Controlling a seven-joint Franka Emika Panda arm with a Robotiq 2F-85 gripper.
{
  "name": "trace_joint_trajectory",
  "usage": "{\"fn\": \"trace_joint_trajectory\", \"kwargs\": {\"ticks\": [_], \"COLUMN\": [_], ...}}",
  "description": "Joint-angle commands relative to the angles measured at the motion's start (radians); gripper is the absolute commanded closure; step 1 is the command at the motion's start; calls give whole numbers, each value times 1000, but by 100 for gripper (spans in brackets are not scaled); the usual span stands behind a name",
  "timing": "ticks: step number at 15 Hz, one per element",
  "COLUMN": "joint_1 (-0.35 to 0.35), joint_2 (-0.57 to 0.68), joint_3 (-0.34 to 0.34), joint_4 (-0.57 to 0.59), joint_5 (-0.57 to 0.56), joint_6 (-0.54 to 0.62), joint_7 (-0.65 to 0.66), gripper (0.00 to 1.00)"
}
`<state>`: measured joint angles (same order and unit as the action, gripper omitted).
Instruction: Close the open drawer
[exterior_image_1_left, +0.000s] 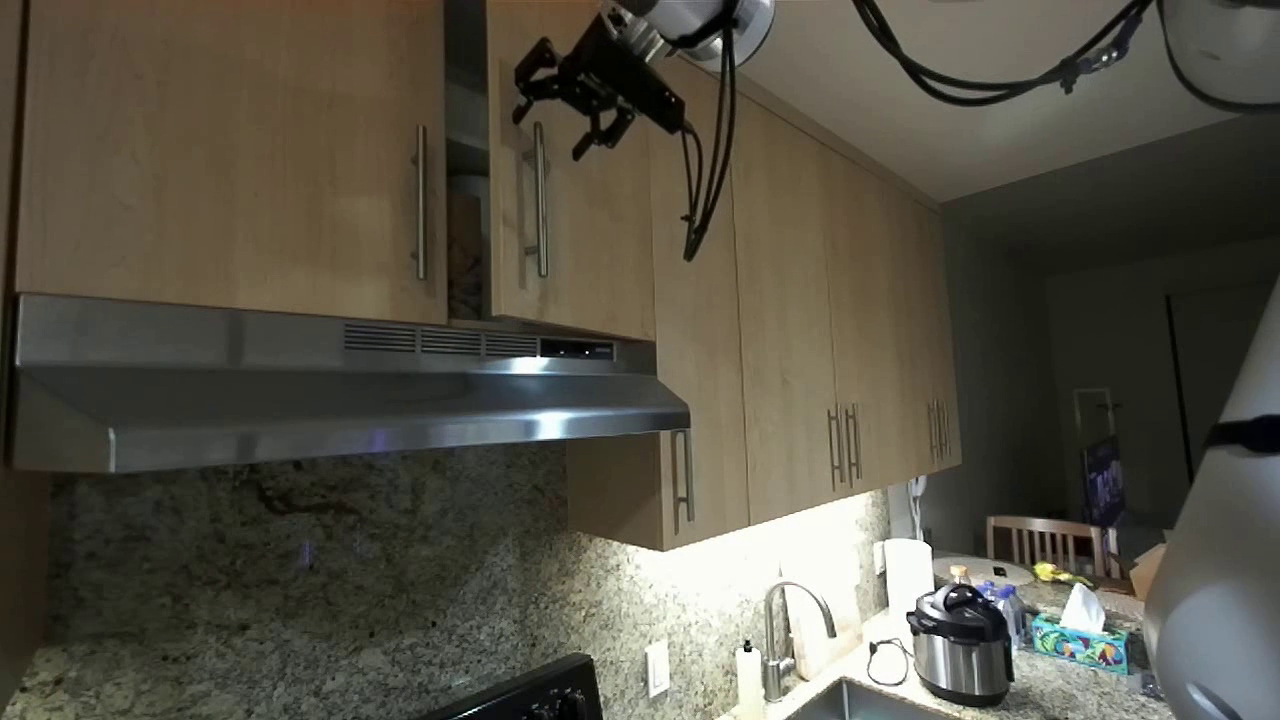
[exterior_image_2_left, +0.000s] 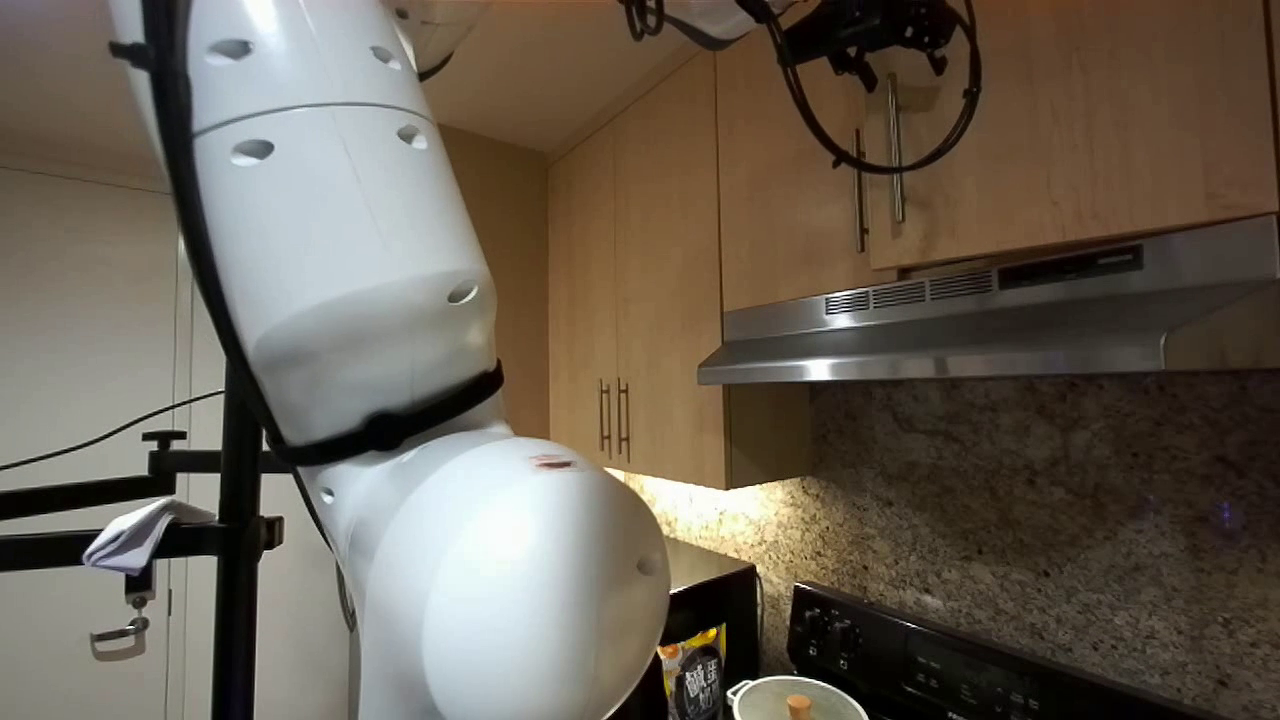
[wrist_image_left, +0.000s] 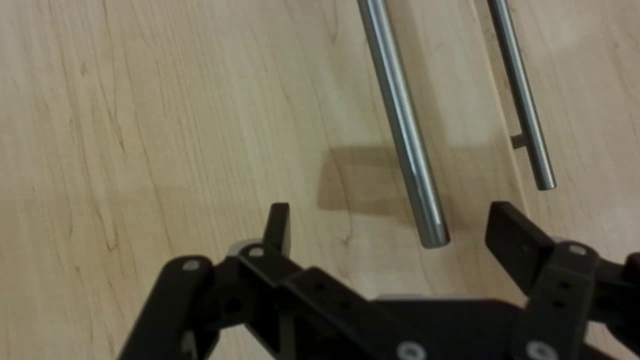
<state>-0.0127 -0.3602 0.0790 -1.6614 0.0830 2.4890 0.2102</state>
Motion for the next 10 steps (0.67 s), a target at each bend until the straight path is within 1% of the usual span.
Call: {"fn": "trace_joint_trajectory", "kwargs": {"ticks": [1, 5, 7, 10], "joint_1": [-8, 0, 6, 3], "joint_2": [40, 56, 48, 18], "joint_3": [21, 23, 15, -2], "joint_4": [29, 57, 59, 45], "joint_5": [-21, -15, -6, -6], "joint_6": [11, 3, -12, -65], "joint_7": [60, 73, 56, 38], "gripper": [0, 0, 0, 0]}}
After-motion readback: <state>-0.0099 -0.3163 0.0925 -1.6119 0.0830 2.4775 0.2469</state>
